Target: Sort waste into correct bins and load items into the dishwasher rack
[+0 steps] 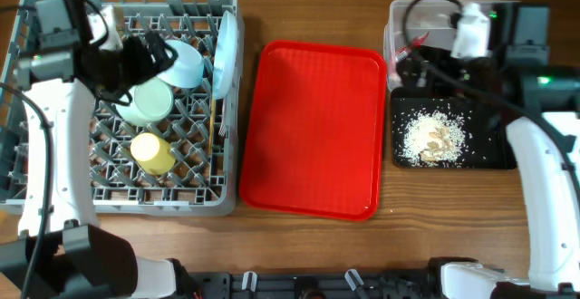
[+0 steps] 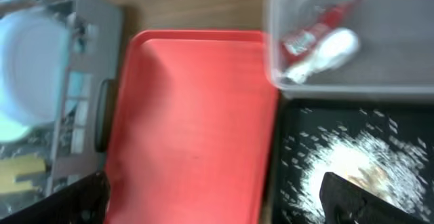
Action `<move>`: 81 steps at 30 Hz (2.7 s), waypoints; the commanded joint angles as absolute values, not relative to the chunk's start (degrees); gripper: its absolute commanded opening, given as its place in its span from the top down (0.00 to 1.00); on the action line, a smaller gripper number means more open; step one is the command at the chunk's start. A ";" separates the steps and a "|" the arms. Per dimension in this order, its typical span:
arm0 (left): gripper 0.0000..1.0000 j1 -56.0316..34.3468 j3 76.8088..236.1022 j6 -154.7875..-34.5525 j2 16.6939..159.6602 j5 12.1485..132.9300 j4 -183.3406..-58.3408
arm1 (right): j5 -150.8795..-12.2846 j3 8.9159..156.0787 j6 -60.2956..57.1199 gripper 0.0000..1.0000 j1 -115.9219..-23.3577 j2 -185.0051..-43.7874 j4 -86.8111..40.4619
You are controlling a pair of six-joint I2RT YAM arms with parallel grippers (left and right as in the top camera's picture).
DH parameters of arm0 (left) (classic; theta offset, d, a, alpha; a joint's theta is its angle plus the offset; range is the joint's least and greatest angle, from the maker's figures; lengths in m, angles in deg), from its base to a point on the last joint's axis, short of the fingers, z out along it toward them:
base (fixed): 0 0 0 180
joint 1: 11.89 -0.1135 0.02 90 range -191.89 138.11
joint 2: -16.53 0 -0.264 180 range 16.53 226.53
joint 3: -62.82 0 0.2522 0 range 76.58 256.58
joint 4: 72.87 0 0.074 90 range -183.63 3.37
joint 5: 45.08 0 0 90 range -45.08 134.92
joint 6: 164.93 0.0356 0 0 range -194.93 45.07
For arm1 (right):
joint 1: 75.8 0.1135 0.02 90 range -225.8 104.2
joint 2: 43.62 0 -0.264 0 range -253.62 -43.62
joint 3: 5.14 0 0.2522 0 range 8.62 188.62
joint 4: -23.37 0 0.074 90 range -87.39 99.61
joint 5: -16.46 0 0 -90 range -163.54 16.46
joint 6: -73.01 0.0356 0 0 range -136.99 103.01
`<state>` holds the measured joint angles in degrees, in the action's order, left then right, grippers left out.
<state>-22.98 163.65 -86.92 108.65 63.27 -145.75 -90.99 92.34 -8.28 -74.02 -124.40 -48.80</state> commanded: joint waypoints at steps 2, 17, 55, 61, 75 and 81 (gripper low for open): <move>0.00 -21.26 163.47 -89.17 108.84 50.84 -158.40 | -77.72 92.54 -1.89 0.00 -68.69 -126.69 -52.47; 0.00 -20.95 122.71 -83.27 47.47 56.43 -140.24 | -75.91 64.56 -3.45 0.00 -68.54 -82.93 -43.27; 0.00 -20.93 122.71 -83.27 44.67 56.43 -144.37 | -70.99 8.94 -9.33 0.00 -69.56 -43.90 10.21; 0.00 -20.95 122.71 -83.27 44.67 56.43 -144.37 | -70.99 8.94 -9.33 0.00 -69.56 -43.90 10.21; 0.00 -11.95 99.15 -85.79 25.59 52.76 -119.76 | -70.99 8.94 -9.33 0.00 -69.56 -43.90 10.21; 0.00 -10.09 76.90 -82.42 16.69 53.41 -80.22 | -70.99 8.94 -9.30 0.00 -69.56 -43.90 10.21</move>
